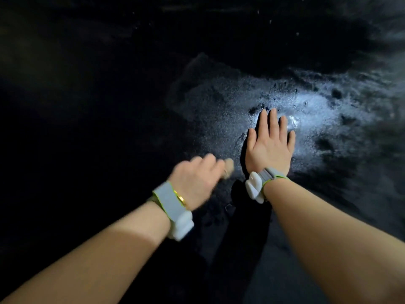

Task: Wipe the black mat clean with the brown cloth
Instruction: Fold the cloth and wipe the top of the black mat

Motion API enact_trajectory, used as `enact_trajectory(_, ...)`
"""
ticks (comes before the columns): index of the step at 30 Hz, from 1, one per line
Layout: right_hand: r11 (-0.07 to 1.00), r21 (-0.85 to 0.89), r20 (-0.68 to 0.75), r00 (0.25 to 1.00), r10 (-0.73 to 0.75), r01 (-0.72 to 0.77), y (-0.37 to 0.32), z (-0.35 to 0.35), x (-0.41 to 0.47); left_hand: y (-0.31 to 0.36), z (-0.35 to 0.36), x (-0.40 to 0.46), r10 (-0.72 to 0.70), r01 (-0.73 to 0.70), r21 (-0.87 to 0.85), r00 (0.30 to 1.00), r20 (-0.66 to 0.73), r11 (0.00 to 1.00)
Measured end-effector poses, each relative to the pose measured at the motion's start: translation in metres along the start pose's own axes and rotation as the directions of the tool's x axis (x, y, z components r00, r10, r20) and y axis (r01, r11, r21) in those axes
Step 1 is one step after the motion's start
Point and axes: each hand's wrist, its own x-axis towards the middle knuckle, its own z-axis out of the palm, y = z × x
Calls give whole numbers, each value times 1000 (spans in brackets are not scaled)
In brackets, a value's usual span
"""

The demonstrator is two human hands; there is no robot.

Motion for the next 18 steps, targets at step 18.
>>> enact_trajectory(18, 999, -21, 41, 998, -39, 40, 51, -1, -107, -77, 1, 1, -536, 536, 14, 844, -10, 844)
